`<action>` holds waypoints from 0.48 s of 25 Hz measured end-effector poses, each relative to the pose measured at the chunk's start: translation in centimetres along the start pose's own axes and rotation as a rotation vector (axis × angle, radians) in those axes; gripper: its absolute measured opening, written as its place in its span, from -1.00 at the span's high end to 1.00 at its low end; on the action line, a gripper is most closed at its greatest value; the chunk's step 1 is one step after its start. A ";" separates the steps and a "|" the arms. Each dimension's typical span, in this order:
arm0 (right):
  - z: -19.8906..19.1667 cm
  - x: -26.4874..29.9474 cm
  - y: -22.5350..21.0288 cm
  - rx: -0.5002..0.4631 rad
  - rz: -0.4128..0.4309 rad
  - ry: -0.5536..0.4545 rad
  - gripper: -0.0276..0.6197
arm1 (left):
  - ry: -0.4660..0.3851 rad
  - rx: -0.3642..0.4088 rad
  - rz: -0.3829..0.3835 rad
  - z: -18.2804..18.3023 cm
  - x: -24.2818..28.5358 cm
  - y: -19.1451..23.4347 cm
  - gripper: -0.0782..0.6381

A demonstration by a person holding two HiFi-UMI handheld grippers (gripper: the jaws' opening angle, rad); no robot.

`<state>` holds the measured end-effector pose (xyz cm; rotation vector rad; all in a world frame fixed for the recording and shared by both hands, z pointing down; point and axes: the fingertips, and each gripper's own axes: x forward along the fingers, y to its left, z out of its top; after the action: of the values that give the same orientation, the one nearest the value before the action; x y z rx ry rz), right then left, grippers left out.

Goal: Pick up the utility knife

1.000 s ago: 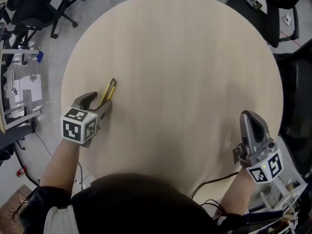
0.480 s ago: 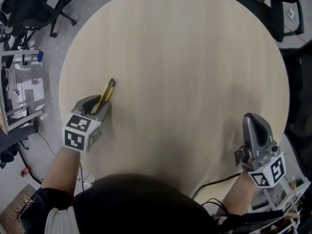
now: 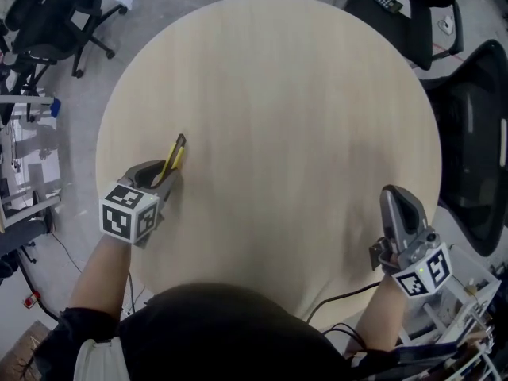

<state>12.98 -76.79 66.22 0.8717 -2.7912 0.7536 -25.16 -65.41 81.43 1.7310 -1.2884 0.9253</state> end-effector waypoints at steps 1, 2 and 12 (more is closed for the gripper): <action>0.3 -0.4 0.5 -0.003 -0.007 -0.002 0.87 | -0.011 0.004 -0.004 0.3 -0.5 -0.2 0.46; 0.7 -0.9 1.0 -0.008 -0.014 -0.005 0.87 | -0.024 0.009 -0.008 0.6 -1.0 -0.4 0.46; 4.2 -4.2 8.0 -0.034 -0.058 -0.037 0.87 | -0.183 -0.008 -0.063 2.7 -9.4 -1.0 0.46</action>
<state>12.10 -71.12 58.09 0.9664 -2.7883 0.6862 -26.05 -63.76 71.77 1.8746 -1.3431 0.7384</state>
